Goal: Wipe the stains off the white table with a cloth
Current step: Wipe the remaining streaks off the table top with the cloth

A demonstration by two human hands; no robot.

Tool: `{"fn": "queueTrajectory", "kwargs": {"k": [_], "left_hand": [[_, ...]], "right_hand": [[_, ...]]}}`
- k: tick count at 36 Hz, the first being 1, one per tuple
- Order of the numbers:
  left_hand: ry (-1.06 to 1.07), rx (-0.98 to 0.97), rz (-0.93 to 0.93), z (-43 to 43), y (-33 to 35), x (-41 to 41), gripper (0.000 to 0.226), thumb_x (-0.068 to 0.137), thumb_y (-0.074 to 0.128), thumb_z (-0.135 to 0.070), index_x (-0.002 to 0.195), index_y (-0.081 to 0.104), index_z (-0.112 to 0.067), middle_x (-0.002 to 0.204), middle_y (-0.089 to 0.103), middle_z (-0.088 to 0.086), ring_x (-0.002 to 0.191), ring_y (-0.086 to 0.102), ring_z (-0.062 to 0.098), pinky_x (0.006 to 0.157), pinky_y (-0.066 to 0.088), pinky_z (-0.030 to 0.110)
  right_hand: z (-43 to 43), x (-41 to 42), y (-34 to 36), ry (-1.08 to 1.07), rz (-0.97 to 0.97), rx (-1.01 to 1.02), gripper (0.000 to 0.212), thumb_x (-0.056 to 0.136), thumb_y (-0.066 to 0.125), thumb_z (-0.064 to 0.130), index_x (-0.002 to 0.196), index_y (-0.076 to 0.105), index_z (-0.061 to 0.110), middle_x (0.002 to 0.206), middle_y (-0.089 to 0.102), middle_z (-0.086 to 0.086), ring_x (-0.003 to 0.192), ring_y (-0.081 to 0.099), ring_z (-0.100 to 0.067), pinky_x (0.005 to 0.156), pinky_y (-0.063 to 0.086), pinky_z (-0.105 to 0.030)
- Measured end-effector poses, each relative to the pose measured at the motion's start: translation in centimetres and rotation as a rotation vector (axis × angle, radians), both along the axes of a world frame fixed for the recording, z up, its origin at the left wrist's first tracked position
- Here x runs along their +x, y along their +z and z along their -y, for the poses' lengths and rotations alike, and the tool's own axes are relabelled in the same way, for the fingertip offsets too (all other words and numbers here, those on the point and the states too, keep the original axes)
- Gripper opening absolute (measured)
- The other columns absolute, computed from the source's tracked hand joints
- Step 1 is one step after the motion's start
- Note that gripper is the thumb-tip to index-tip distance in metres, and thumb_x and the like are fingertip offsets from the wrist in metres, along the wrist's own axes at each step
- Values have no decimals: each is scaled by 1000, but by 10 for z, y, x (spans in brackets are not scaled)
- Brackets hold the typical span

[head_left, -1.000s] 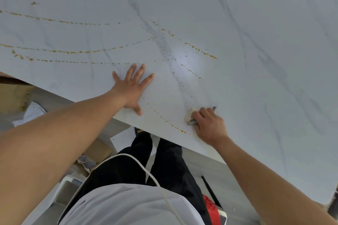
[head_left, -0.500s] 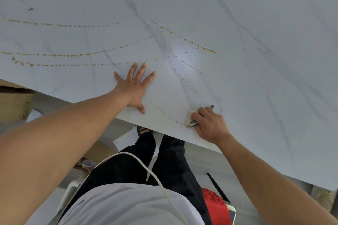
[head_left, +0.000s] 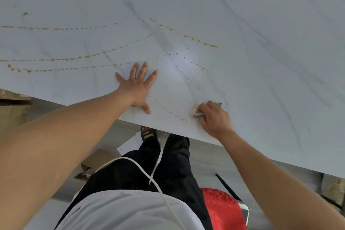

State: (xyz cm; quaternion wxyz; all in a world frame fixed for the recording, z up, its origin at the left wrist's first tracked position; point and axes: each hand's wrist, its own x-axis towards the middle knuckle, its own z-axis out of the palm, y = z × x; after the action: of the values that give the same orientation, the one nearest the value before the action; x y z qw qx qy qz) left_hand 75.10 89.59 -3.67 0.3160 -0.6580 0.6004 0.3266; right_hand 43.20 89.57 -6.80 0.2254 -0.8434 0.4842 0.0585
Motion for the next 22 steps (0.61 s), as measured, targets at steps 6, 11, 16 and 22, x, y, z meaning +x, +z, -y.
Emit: {"fn": "queueTrajectory", "kwargs": {"k": [6, 11, 16, 22], "left_hand": [[-2, 1, 2, -1, 0, 1, 158, 55, 86, -74, 149, -37, -42, 155, -50, 1, 148, -38, 34, 107, 13, 85], [9, -3, -6, -1, 0, 1, 158, 56, 87, -72, 149, -37, -43, 155, -50, 0, 148, -38, 33, 108, 11, 85], [7, -6, -10, -2, 0, 1, 158, 55, 87, -74, 149, -37, -43, 154, -51, -1, 148, -38, 33, 108, 11, 85], [3, -29, -16, -5, -1, 2, 159, 54, 87, -75, 149, -37, -43, 155, -50, -1, 148, -37, 33, 107, 12, 85]], "right_hand": [[45, 18, 1, -99, -69, -15, 22, 87, 49, 20, 108, 54, 21, 103, 54, 0, 101, 52, -28, 70, 42, -35], [41, 17, -3, -110, -68, -37, 25, 87, 48, 18, 111, 53, 21, 104, 54, 0, 101, 49, -27, 69, 41, -35], [18, 13, -6, -118, -10, -77, 22, 85, 52, 17, 107, 55, 17, 100, 54, -1, 96, 51, -29, 64, 37, -34], [-27, 7, -5, -98, 40, -31, 19, 82, 47, 21, 100, 53, 19, 94, 51, 2, 87, 50, -26, 57, 40, -32]]}}
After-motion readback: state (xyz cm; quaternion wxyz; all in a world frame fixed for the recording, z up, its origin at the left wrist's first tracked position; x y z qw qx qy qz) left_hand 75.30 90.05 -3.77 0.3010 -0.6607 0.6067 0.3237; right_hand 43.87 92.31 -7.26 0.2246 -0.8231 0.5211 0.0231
